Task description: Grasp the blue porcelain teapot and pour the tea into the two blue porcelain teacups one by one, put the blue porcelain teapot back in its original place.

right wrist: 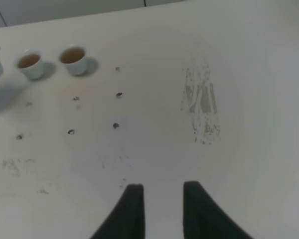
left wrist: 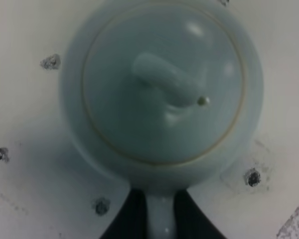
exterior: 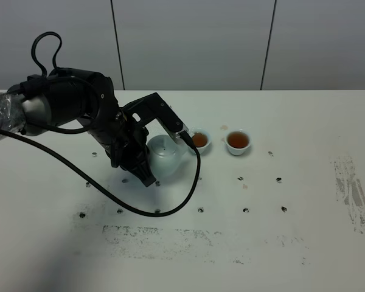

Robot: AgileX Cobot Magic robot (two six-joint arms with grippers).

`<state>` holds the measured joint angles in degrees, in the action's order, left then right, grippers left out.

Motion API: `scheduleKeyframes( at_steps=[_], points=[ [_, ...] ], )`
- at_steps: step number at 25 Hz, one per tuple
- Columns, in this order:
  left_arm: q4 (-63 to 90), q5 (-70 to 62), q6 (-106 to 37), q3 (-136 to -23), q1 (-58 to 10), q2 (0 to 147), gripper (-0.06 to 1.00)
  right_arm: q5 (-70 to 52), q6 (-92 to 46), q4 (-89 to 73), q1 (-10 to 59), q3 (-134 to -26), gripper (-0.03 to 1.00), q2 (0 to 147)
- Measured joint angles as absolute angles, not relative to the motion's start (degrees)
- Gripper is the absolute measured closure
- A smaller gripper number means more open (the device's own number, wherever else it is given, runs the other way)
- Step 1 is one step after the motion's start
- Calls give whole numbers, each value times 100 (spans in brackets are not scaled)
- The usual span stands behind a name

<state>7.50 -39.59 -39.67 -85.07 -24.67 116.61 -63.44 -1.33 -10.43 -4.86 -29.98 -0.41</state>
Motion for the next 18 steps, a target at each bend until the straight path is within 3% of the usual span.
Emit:
scheduleKeyframes(
  at_steps=[18],
  points=[
    [806, -3835, -3949, -8507, -2467, 11854, 82, -6344, -133, -1043, -486, -2998, 76, -41]
  ],
)
